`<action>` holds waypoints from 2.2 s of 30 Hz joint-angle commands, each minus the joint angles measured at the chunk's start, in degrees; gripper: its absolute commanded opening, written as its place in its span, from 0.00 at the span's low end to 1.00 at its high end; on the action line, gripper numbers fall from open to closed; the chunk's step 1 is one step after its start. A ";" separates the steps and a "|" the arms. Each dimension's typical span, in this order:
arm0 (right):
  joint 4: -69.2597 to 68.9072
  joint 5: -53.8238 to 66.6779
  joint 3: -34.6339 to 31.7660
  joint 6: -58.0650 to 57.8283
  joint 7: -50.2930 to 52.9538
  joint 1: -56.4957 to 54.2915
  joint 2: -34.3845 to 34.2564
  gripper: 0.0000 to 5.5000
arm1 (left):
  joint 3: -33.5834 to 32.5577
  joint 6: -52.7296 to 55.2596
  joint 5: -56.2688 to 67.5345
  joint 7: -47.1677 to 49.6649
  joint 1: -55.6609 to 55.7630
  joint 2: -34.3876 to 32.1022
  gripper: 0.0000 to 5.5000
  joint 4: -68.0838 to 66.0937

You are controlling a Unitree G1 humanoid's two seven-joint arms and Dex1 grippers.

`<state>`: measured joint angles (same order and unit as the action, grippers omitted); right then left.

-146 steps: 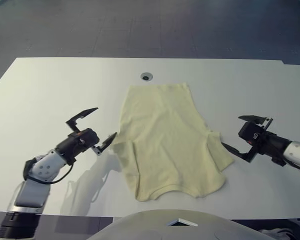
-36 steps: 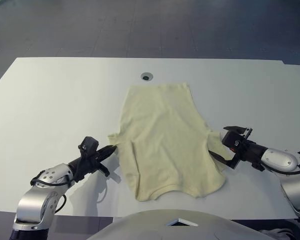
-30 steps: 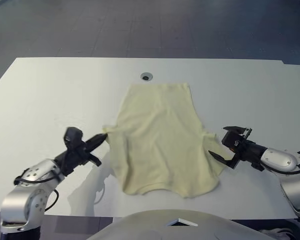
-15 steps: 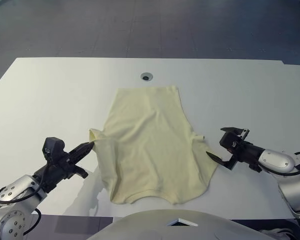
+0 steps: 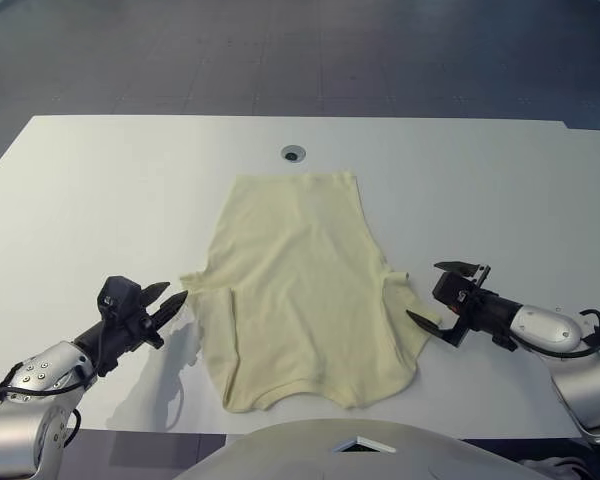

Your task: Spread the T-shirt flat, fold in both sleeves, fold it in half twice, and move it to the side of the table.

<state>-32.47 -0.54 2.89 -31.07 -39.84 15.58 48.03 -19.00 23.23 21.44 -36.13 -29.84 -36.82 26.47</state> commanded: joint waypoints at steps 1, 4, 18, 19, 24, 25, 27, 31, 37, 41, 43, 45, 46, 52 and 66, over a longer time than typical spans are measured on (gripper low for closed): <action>-0.84 0.01 -0.06 -0.53 0.06 1.12 -0.22 0.98 | 0.10 2.17 3.70 0.47 1.41 1.71 0.51 5.09; -0.90 0.09 -0.72 -0.49 0.38 1.91 -0.32 0.98 | 1.84 6.26 9.11 2.74 3.65 3.72 0.60 11.35; -1.87 0.36 -1.29 -1.18 1.05 2.94 -0.81 0.98 | 30.98 7.21 -23.33 16.62 7.86 0.51 0.67 11.69; -1.88 0.37 -1.31 -1.20 1.08 2.94 -0.82 0.98 | 31.70 7.40 -24.75 16.81 7.82 0.39 0.72 11.25; -2.20 0.33 -1.33 -1.69 1.20 2.88 -0.87 0.98 | 31.78 7.70 -28.78 16.79 6.97 0.00 0.87 10.23; -2.11 0.31 -1.30 -1.65 1.22 2.90 -0.90 0.98 | 31.56 7.71 -29.22 16.75 6.73 0.00 0.83 10.30; -1.71 0.18 -1.19 -1.44 1.28 2.88 -0.95 0.98 | 30.75 7.66 -29.46 16.65 6.20 0.20 0.78 10.78; -1.58 -0.01 -1.21 -1.37 1.43 3.18 -0.98 0.98 | 28.35 7.26 -28.50 16.20 4.49 0.49 0.72 12.58; -1.49 -0.16 -0.99 -1.37 1.59 3.32 -0.97 0.98 | 25.46 6.16 -26.59 16.26 4.39 3.30 0.89 14.34; -1.47 -0.21 -1.04 -1.32 1.57 3.42 -0.80 0.98 | 23.52 6.42 -22.75 15.50 4.93 6.31 0.98 15.77; -1.54 -0.20 -1.02 -1.39 1.56 3.44 -0.78 0.98 | 22.77 6.93 -21.82 15.00 4.94 6.52 0.98 15.87; -1.62 -0.22 -0.91 -1.44 1.55 3.42 -0.78 0.98 | 22.17 6.55 -22.26 15.05 5.07 6.28 0.98 15.00; -1.60 -0.22 -0.82 -1.43 1.50 3.32 -0.76 0.98 | 21.77 6.47 -22.25 15.22 5.06 6.46 0.98 14.63; -1.61 -0.25 -0.53 -1.60 1.38 2.89 -0.70 0.98 | 21.51 3.67 -27.72 16.52 5.71 4.24 0.91 9.90; -1.16 -0.26 -0.48 -1.62 1.45 2.58 -0.81 0.98 | 23.21 3.18 -29.19 14.67 3.89 4.21 0.48 9.32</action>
<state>-34.18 -0.35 1.92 -31.81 -38.20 18.05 47.01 3.58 26.35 -6.71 -20.74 -25.17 -32.22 35.24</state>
